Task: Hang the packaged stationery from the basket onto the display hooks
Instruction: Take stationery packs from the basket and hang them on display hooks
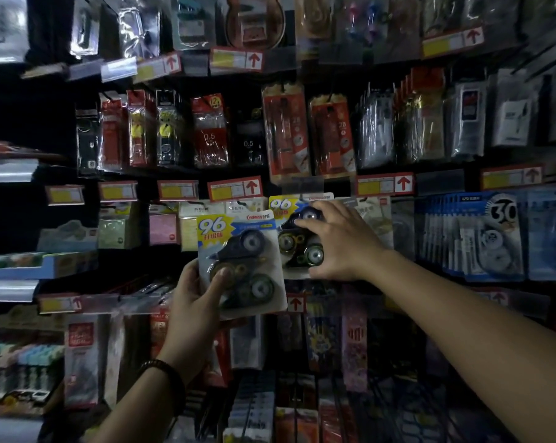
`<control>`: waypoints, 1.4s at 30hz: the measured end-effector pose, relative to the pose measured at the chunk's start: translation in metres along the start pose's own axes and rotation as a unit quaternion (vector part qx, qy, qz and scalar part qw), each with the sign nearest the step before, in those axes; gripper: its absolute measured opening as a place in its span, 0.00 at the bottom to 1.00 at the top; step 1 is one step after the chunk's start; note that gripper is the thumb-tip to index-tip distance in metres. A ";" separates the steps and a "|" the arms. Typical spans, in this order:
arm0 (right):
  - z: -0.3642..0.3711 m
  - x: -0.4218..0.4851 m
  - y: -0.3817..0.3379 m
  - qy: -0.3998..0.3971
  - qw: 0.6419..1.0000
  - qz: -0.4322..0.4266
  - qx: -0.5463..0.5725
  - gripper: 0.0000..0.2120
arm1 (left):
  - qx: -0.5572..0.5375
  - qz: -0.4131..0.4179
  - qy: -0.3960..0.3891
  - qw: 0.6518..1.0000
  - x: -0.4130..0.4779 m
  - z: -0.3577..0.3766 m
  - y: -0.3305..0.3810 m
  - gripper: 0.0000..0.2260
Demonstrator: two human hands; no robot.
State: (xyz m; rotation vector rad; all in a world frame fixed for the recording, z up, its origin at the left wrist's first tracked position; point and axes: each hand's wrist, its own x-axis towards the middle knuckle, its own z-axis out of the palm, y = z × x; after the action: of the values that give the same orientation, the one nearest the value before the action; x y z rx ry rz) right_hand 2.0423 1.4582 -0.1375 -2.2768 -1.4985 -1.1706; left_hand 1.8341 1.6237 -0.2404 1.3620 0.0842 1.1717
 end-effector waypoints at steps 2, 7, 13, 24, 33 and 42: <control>0.000 0.003 -0.003 -0.003 1.000 -0.001 -0.006 0.52 | 0.006 -0.003 0.001 1.000 0.000 0.003 0.001 0.13; 0.003 -0.003 -0.005 0.014 1.000 -0.010 -0.014 0.50 | 0.009 -0.012 -0.009 1.000 0.001 0.011 0.001 0.12; -0.004 -0.026 -0.004 0.073 0.993 0.005 0.094 0.30 | 0.001 -0.028 -0.028 0.999 0.005 0.028 -0.004 0.11; -0.002 -0.048 -0.027 0.039 0.951 0.120 0.284 0.55 | 0.048 0.015 -0.068 0.996 0.024 0.077 -0.006 0.26; 0.000 -0.028 -0.019 0.056 0.952 0.153 0.258 0.49 | 0.158 0.037 -0.079 0.984 0.048 0.094 -0.006 0.19; 0.004 -0.018 -0.015 0.067 0.951 0.180 0.244 0.51 | 0.269 0.118 -0.074 0.953 0.063 0.097 -0.003 0.31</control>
State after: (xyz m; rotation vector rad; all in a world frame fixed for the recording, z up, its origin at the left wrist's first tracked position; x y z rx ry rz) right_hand 2.0281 1.4550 -0.1571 -1.9715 -1.1032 -0.7322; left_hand 1.9291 1.5994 -0.1786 1.9821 0.1442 1.2927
